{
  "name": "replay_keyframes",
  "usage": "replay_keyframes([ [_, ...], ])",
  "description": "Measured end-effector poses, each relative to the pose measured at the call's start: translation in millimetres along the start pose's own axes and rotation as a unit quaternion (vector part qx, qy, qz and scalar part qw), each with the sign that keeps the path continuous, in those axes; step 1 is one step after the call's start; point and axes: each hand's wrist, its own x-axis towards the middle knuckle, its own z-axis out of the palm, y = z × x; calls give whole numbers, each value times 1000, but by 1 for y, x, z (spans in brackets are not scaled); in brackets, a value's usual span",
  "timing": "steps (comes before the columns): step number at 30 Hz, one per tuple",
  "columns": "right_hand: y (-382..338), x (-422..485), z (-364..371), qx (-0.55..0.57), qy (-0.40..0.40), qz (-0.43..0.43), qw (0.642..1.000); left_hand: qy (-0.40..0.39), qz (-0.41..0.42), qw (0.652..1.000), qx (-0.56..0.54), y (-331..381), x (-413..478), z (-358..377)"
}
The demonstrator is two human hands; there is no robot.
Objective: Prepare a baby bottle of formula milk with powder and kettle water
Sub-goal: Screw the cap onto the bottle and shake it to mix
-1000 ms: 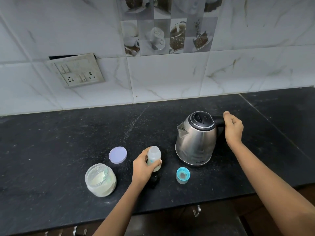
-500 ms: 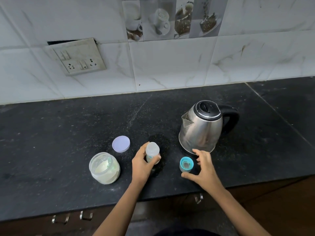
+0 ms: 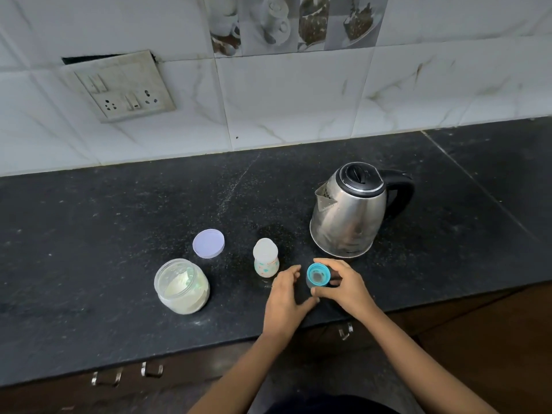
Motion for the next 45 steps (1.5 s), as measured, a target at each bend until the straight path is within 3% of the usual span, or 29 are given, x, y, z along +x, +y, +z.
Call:
replay_keyframes([
  [5,-6,-3,4,96,-18,31,995,12,9,999,46,6,12,10],
  [13,-39,-8,-5,242,77,-26,967,-13,-6,999,36,-1,6,8],
  [15,-54,-2,-9,188,86,-49,977,16,12,999,27,-5,-2,2],
  [17,-71,9,-13,62,82,-77,992,85,35,996,1,-11,-9,-8],
  [21,-108,40,-14,-143,-19,-139,980,222,-42,970,-87,-19,1,-32],
  [26,-137,73,17,-377,-179,-190,889,96,-94,986,-103,-30,37,-58],
  [32,-156,81,34,-434,-270,-233,827,22,-65,990,-121,-32,51,-75],
  [38,-160,86,41,-459,-291,-246,803,8,-70,987,-142,-33,52,-76],
  [40,-161,86,44,-481,-270,-201,809,7,-73,987,-141,-36,53,-75],
  [45,-154,76,56,-441,-132,-85,884,4,-88,987,-132,-34,51,-75],
])
